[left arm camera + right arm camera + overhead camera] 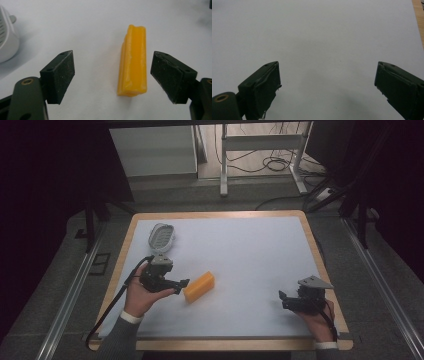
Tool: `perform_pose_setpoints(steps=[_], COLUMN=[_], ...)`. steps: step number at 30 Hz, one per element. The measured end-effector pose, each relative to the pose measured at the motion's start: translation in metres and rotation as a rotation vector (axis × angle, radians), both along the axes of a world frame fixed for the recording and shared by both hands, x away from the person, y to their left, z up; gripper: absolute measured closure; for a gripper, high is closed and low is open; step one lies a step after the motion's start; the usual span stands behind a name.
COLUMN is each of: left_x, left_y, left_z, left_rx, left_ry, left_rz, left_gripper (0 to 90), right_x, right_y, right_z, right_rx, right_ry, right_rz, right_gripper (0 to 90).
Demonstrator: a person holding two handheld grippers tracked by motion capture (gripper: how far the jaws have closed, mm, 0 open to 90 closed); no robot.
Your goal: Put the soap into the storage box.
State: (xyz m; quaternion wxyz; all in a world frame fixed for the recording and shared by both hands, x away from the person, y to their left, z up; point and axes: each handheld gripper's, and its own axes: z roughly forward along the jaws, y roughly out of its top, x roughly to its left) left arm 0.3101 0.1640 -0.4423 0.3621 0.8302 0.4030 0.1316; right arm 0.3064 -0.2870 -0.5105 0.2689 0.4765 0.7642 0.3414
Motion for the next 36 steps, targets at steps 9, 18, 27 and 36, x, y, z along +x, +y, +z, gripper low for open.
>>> perform_pose_setpoints(steps=[9,18,27,36], left_x=[0.008,0.016,0.022,0.028], left_y=[-0.026,-0.051,-0.069,-0.073], left_z=[-0.009,-0.017,-0.028,-0.039], left_rx=[0.021,0.072,0.067,0.105], left_ry=[0.036,0.055,0.096,0.135], left_rz=[-0.053,-0.082,-0.116,-0.125], left_gripper=[20.6,21.2,22.0,26.1], right_x=[-0.003,-0.003,-0.003,-0.002], right_y=[-0.002,-0.003,-0.002,-0.002], right_z=[-0.001,-0.003,-0.003,-0.006], right_rx=[-0.004,-0.009,-0.015,-0.027], right_ry=[0.003,0.011,0.009,0.024], right_rz=[-0.012,-0.015,-0.017,-0.019], right_gripper=[6.5,6.6,6.5,6.6])
